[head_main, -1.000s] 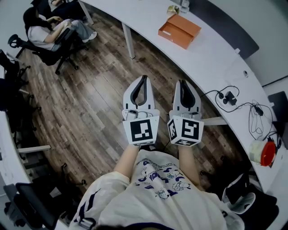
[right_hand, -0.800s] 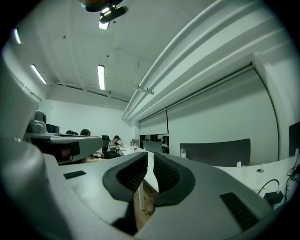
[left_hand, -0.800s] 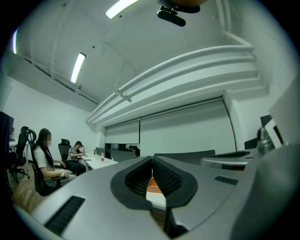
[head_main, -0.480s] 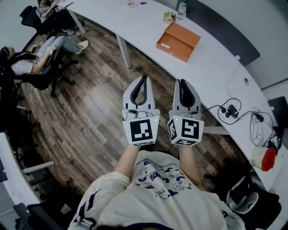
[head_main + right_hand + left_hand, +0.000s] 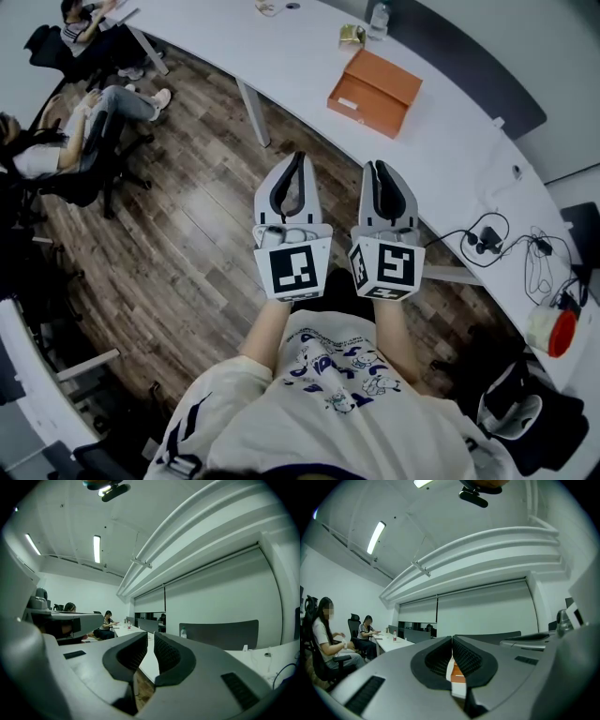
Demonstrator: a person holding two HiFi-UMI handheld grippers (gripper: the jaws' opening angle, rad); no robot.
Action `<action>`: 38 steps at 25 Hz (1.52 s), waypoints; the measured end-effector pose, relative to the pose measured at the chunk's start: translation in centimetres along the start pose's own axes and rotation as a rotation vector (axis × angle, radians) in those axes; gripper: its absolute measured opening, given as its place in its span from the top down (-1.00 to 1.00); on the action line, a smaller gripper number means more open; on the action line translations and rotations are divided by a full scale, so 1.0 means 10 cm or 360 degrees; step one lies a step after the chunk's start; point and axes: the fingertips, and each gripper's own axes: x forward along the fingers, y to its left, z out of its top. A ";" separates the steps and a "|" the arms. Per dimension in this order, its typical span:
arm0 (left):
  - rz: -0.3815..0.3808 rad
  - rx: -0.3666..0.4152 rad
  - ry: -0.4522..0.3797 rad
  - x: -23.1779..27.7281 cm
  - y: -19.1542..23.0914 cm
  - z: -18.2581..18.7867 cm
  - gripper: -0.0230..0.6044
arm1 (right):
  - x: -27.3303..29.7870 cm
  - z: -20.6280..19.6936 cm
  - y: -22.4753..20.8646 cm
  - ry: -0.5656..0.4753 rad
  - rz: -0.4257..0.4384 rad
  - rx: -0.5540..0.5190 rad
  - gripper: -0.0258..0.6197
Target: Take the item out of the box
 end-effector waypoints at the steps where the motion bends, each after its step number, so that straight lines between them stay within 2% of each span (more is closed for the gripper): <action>1: 0.0000 -0.0005 0.0005 0.03 0.02 -0.01 0.87 | 0.03 0.00 0.00 0.0002 -0.0003 0.0001 0.74; 15: 0.0051 0.0011 0.0052 0.62 0.19 -0.19 0.87 | 0.70 -0.10 -0.19 0.0044 0.0036 0.0019 0.74; 38: 0.0147 0.0026 0.0172 2.21 0.39 -0.53 0.87 | 2.32 -0.23 -0.80 0.0152 0.0115 0.0060 0.74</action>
